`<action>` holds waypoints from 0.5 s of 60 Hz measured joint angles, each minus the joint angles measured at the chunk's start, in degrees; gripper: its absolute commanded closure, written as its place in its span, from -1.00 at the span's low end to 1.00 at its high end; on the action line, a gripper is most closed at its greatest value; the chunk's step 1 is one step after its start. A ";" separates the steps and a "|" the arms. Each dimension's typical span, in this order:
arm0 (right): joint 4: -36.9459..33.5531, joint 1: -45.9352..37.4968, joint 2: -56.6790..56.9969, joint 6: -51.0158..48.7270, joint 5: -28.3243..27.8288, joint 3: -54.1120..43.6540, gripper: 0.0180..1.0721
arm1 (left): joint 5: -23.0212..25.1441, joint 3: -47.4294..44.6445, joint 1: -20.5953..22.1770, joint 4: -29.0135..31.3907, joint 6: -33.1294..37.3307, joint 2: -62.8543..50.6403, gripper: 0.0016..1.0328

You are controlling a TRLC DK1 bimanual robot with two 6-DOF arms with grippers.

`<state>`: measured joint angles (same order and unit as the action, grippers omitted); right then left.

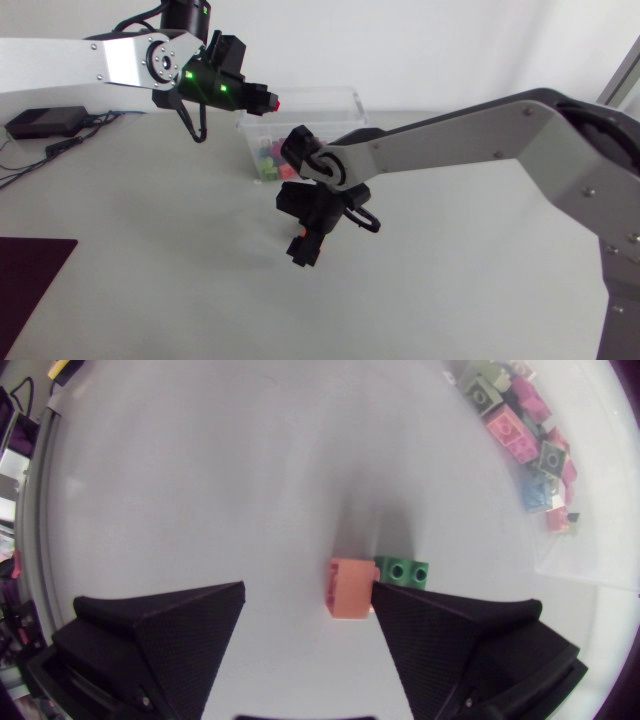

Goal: Place the duplo bricks in the container

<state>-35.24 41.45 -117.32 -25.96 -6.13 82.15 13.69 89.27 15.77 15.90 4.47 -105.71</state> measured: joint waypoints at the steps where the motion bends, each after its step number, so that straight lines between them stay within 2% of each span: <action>1: 0.17 0.07 0.00 0.00 0.00 -0.13 -0.73 | -0.02 0.26 -0.07 -0.02 0.00 -0.26 0.62; 30: 2.47 2.38 3.04 0.66 0.15 -5.64 -0.73 | 0.00 3.69 -0.77 -0.66 -0.94 -3.61 0.60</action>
<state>-32.77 43.83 -114.28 -25.30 -5.98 76.51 13.69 92.97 15.00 15.25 3.53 -109.32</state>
